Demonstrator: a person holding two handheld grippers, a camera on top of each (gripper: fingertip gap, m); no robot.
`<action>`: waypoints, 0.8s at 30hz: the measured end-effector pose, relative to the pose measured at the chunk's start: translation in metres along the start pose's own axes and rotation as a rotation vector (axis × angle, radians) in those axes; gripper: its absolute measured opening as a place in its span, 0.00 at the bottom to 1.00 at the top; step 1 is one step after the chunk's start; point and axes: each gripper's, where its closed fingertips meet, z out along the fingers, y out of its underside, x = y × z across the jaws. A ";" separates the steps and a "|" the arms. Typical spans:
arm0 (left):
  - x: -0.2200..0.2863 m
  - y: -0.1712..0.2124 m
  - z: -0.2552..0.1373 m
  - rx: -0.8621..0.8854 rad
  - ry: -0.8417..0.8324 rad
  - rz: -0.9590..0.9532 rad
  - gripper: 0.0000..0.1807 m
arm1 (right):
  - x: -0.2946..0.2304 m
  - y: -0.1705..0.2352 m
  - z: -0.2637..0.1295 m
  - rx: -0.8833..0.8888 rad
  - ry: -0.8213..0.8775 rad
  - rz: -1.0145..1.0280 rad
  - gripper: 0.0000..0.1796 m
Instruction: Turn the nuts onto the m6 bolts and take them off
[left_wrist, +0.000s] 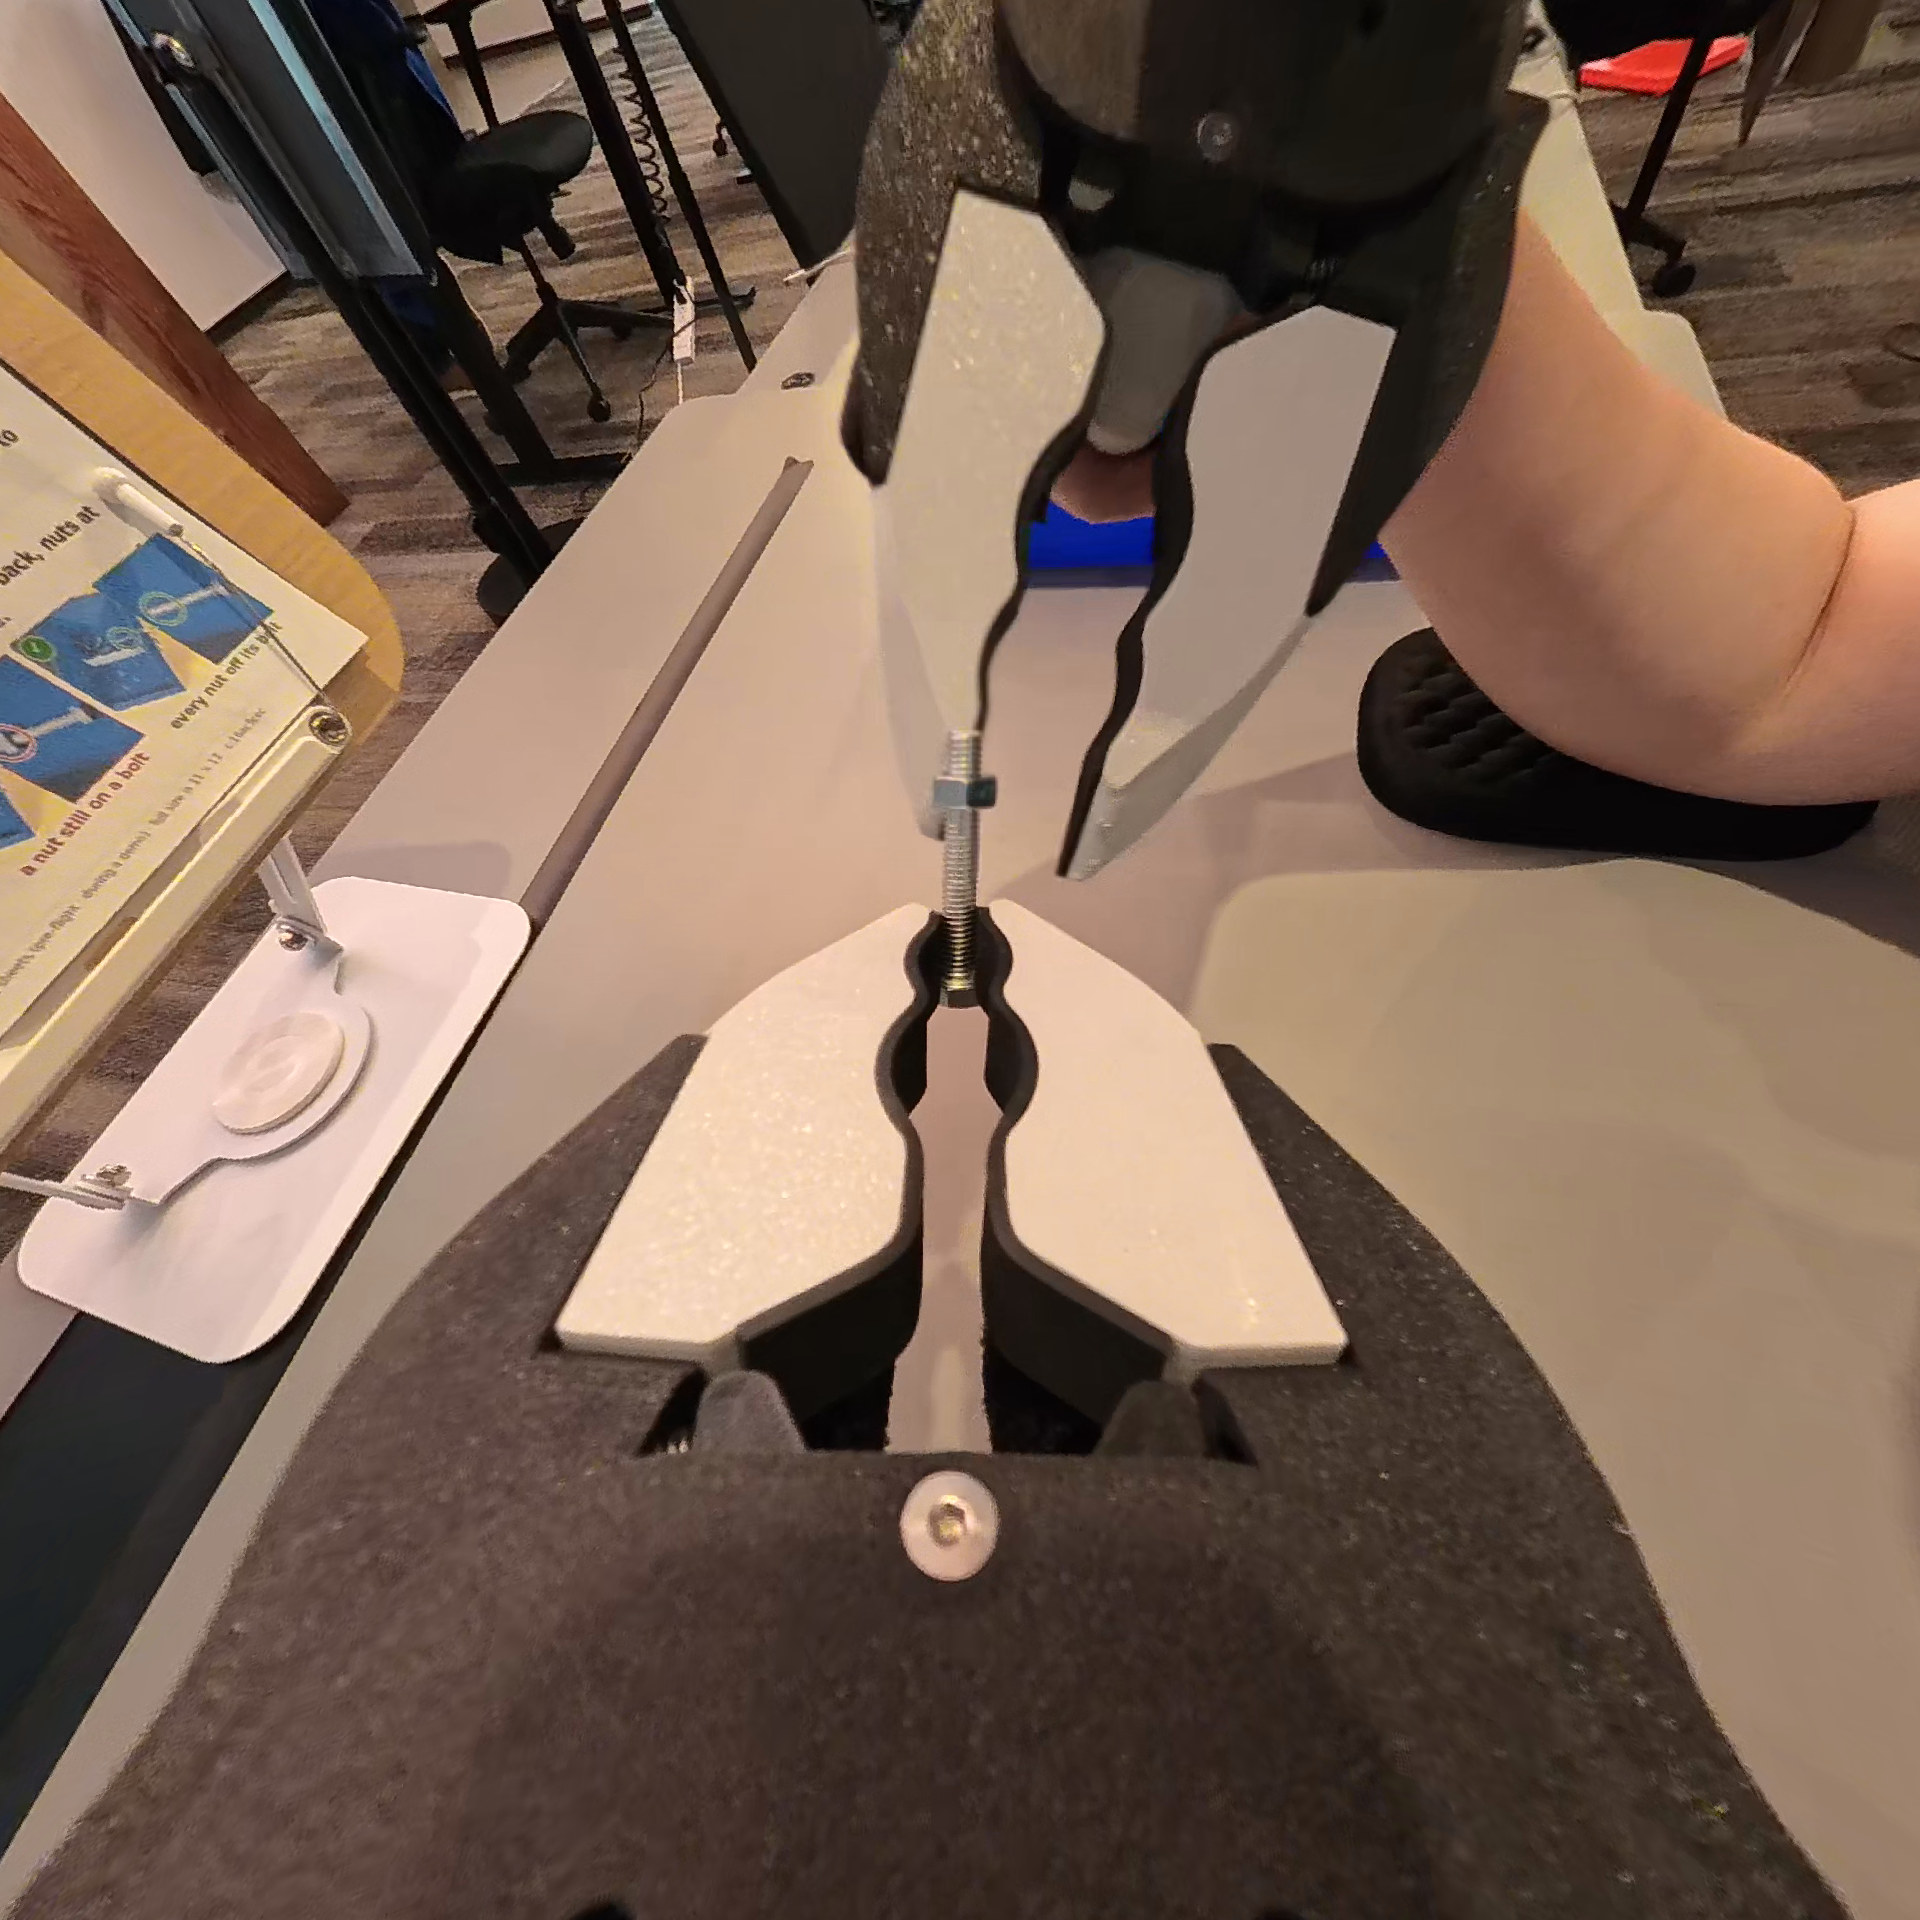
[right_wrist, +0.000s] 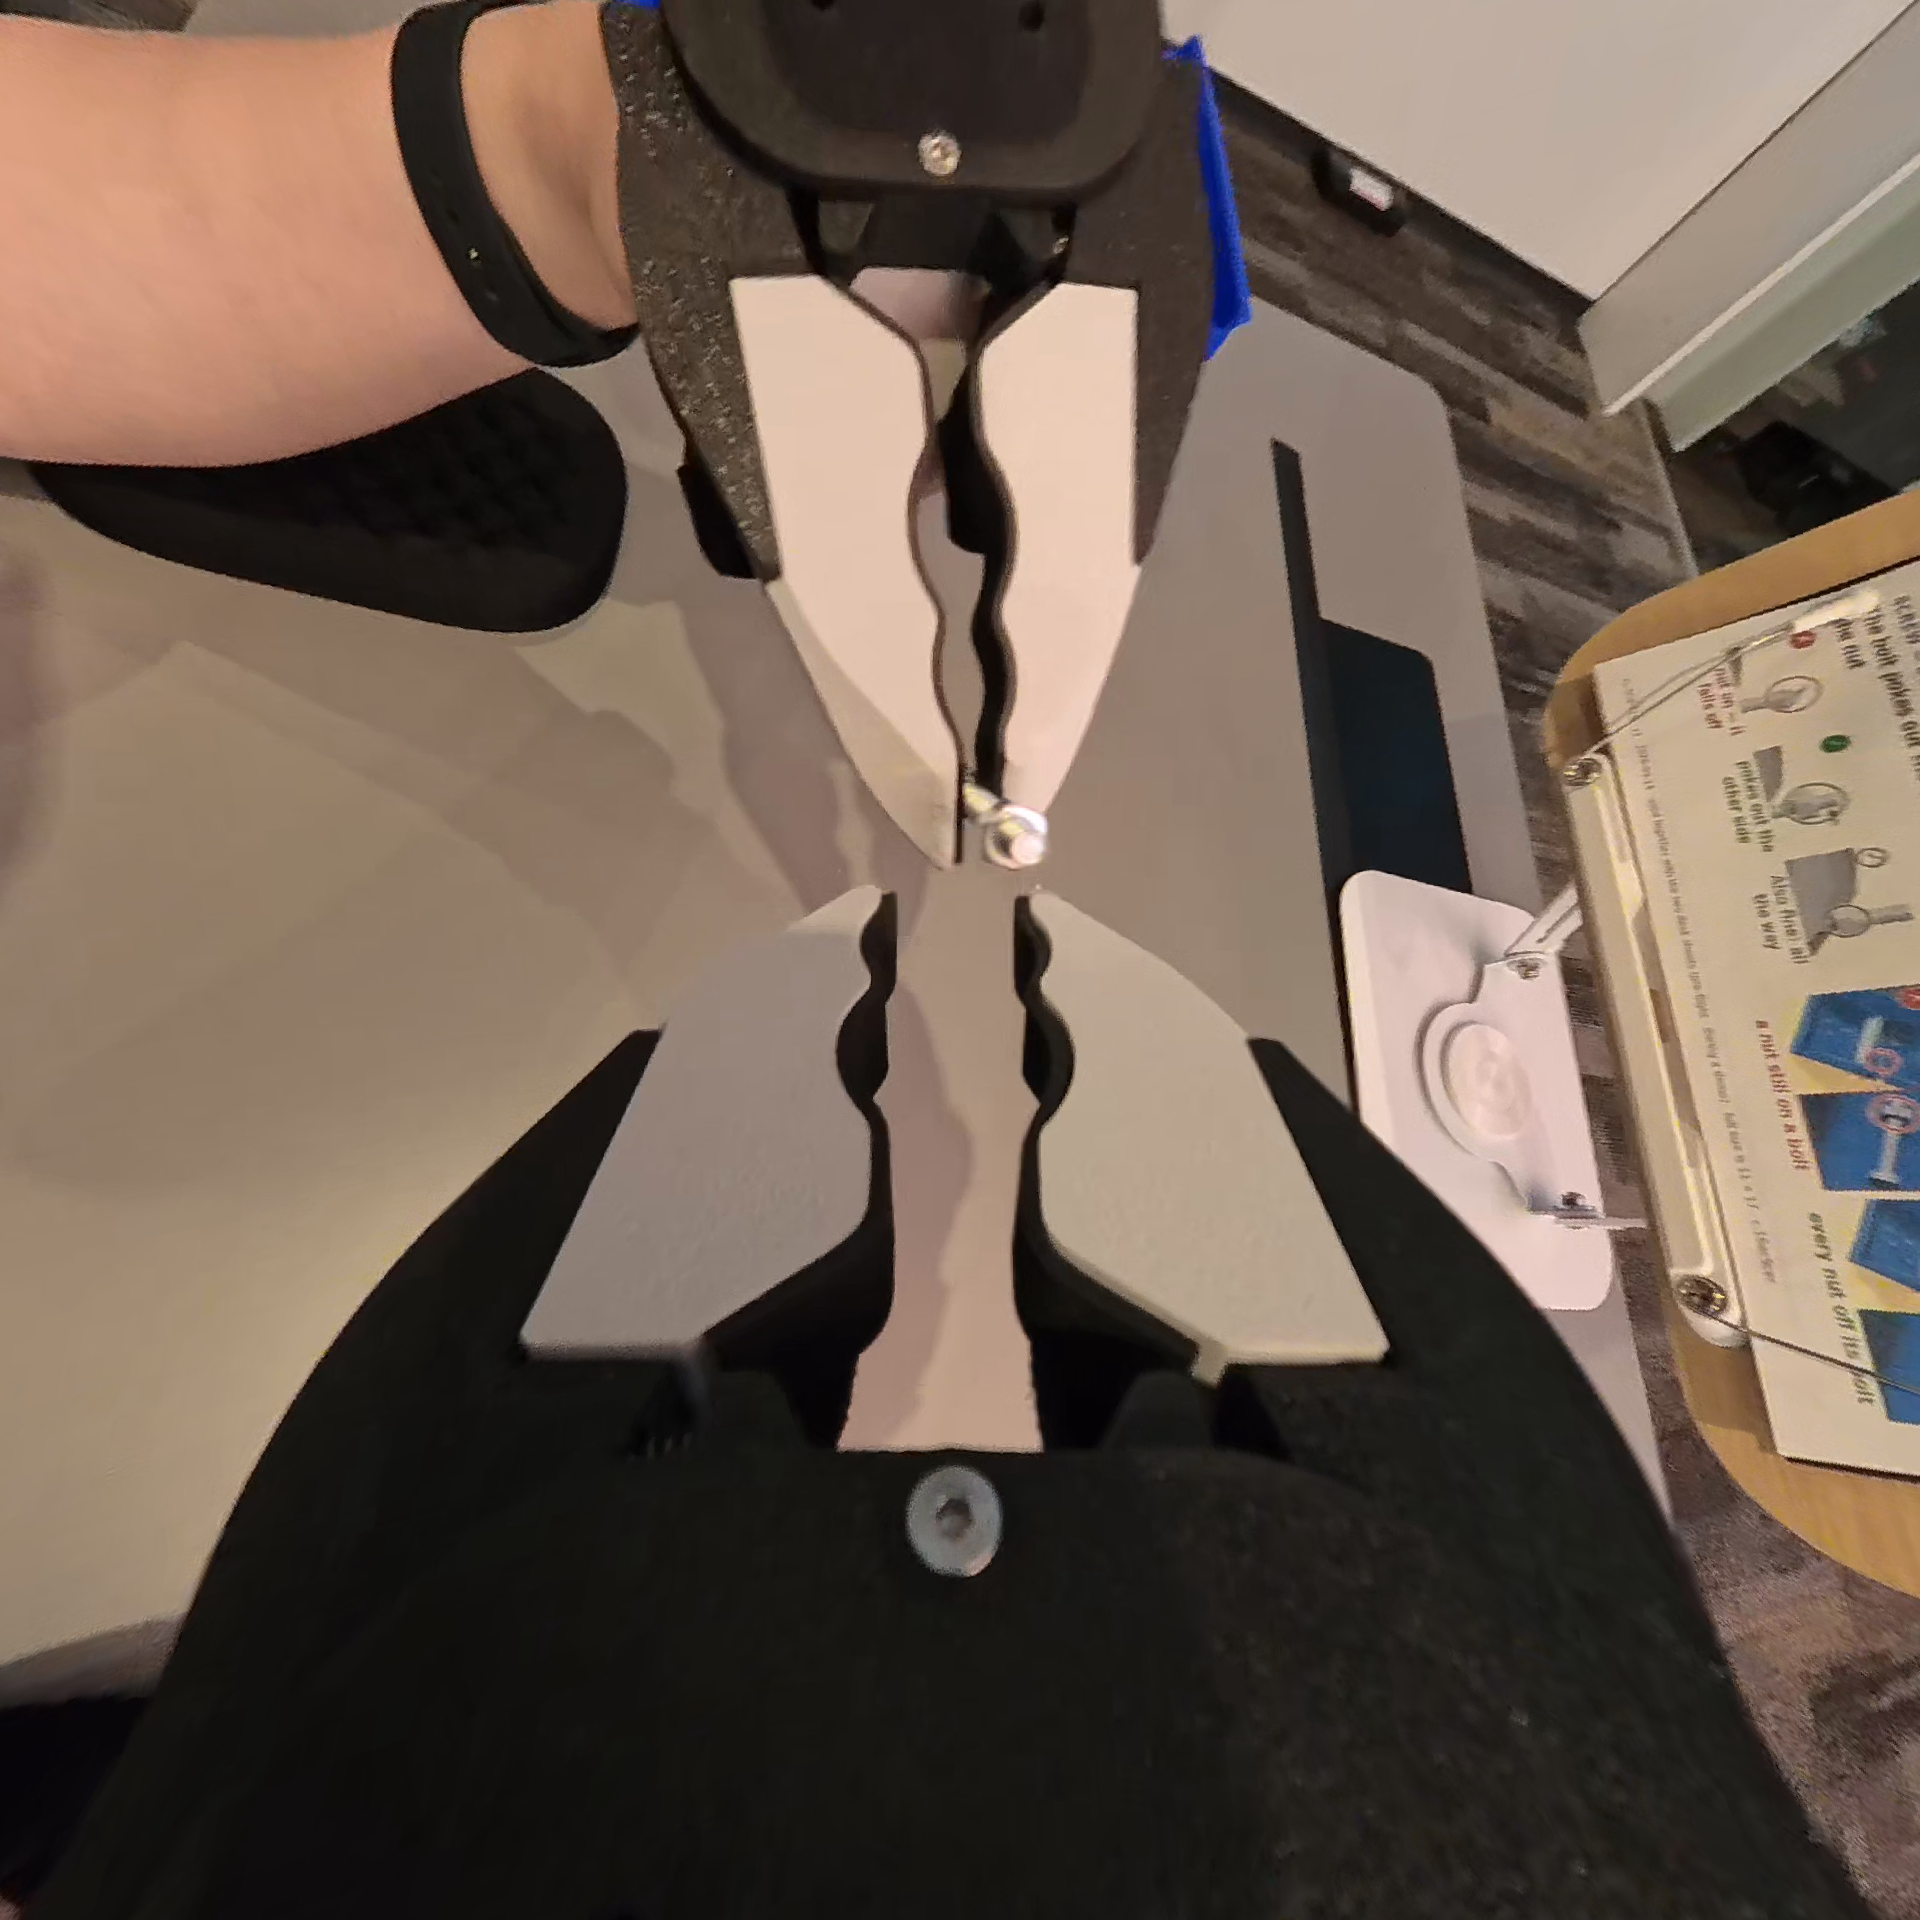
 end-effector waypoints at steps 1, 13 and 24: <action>0.000 0.000 0.000 -0.001 -0.001 0.003 0.03 | 0.003 -0.003 -0.001 0.015 0.017 0.001 0.13; 0.002 0.001 0.003 -0.012 0.002 0.011 0.03 | 0.003 -0.008 -0.004 0.040 0.022 -0.003 0.14; 0.006 -0.001 0.003 -0.005 0.019 0.022 0.03 | 0.004 -0.014 -0.009 0.093 0.031 -0.040 0.06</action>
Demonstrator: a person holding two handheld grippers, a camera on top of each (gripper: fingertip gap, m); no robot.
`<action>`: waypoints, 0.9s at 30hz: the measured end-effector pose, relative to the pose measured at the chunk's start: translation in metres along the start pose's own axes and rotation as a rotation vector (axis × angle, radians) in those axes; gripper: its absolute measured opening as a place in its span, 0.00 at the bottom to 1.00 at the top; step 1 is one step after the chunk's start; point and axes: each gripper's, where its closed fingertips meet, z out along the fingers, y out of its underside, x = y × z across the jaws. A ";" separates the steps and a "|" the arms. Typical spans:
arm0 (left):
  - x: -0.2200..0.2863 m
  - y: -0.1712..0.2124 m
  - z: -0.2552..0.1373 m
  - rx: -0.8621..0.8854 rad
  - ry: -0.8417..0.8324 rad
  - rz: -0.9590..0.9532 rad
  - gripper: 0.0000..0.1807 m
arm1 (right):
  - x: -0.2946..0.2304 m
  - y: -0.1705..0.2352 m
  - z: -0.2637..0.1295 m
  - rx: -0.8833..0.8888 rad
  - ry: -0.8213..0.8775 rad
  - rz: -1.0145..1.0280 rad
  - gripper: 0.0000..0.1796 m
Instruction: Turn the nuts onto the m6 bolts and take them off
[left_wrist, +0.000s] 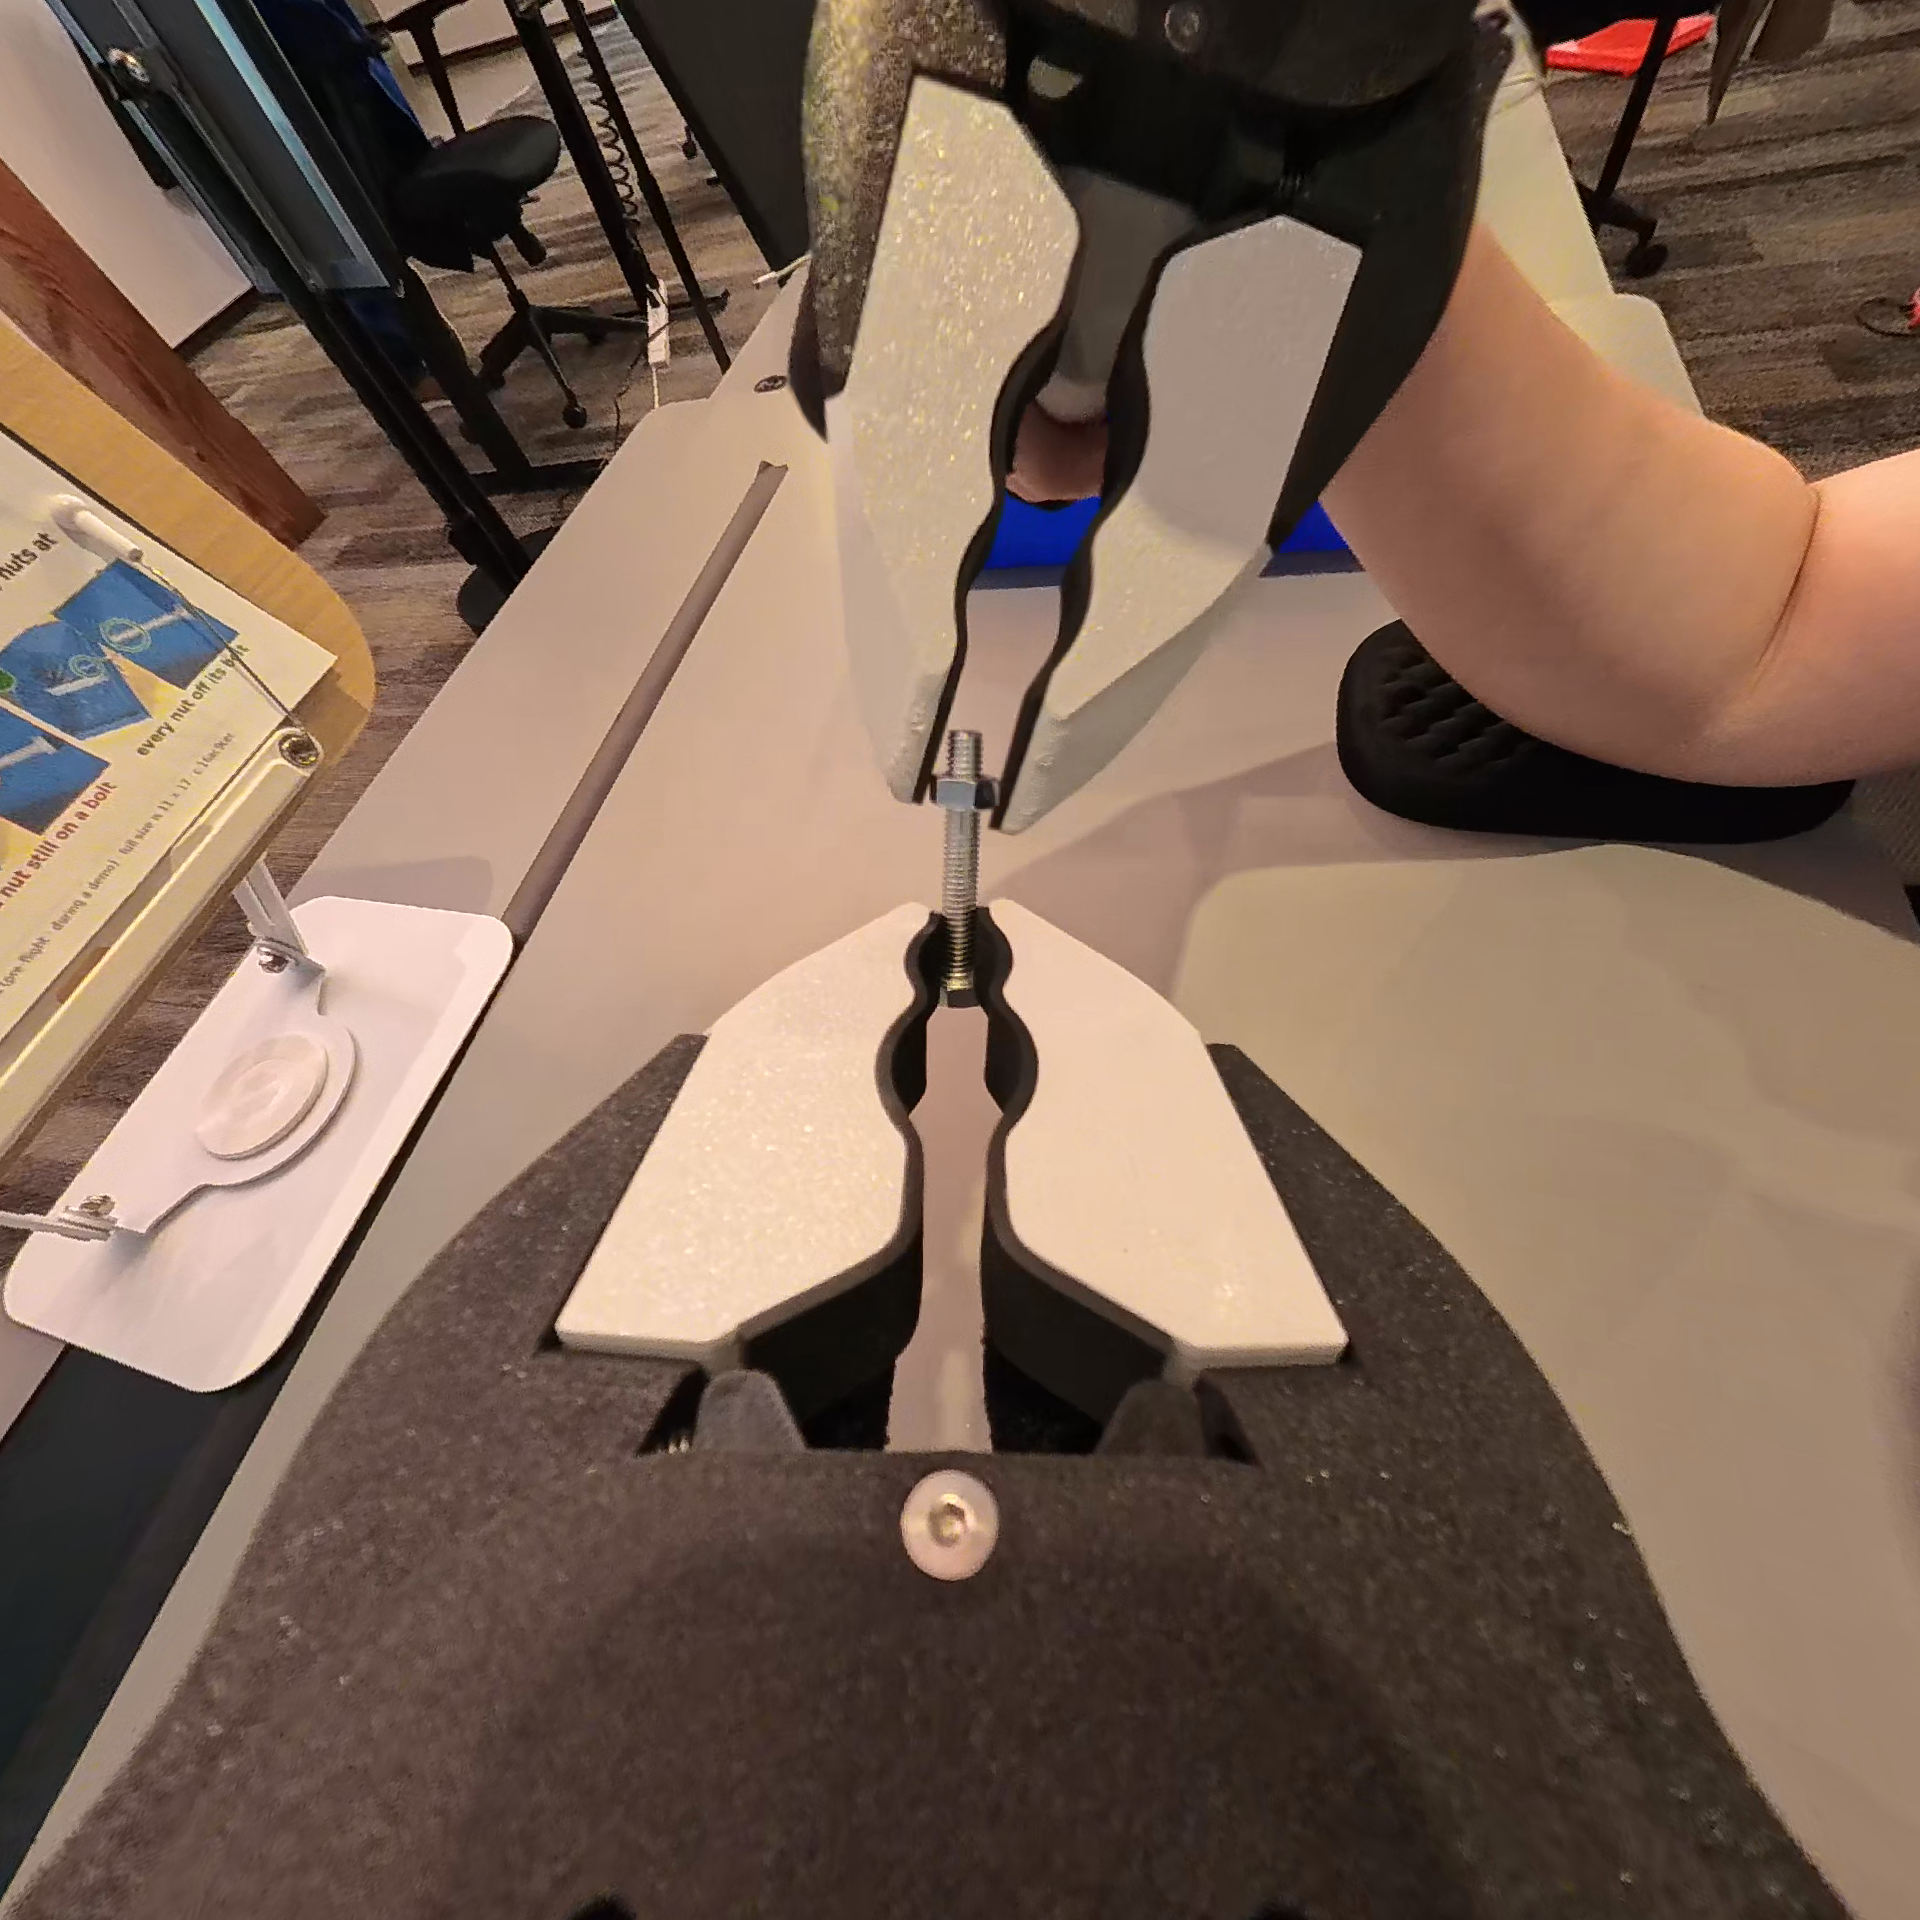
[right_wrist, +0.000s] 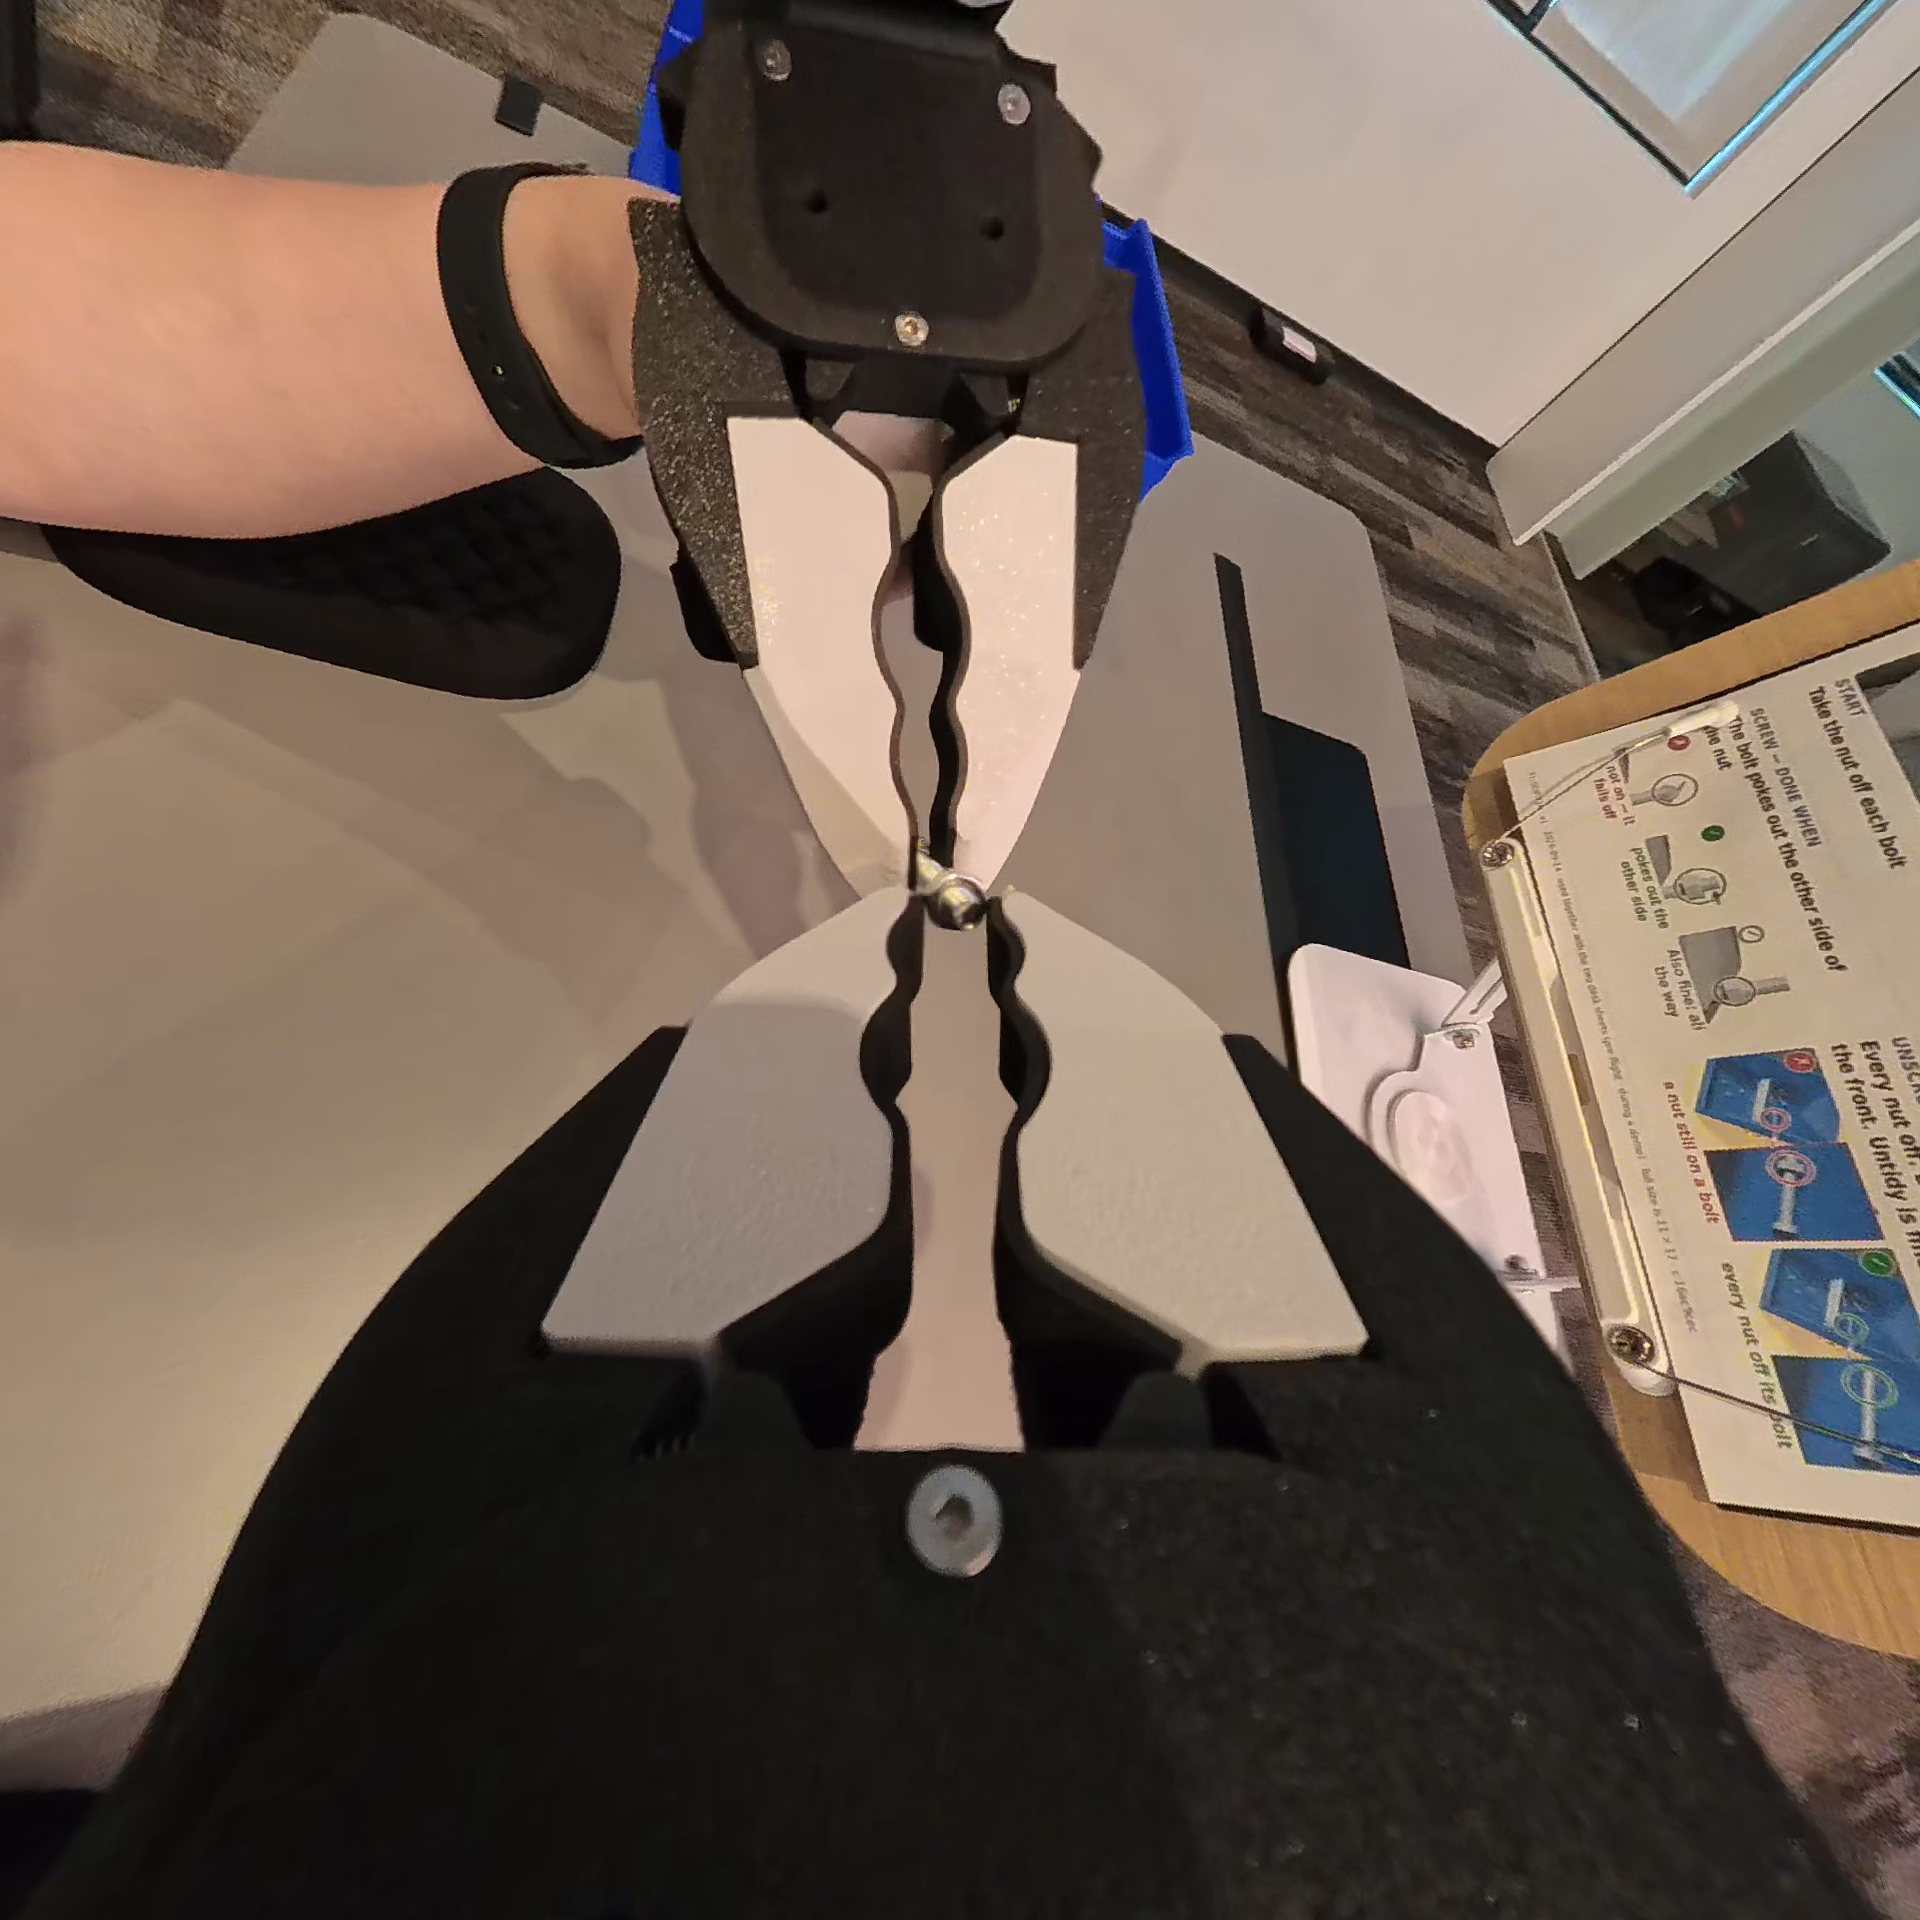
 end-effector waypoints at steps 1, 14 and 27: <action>-0.001 0.001 0.001 -0.007 -0.009 0.004 0.03 | 0.001 0.001 0.000 0.000 -0.004 0.013 0.06; -0.044 0.010 -0.002 -0.085 -0.307 -0.007 0.03 | 0.035 0.003 0.015 0.042 0.057 0.530 0.13; -0.026 -0.025 -0.016 0.170 -0.125 -0.127 0.03 | 0.022 -0.027 -0.004 0.297 -0.021 0.213 0.20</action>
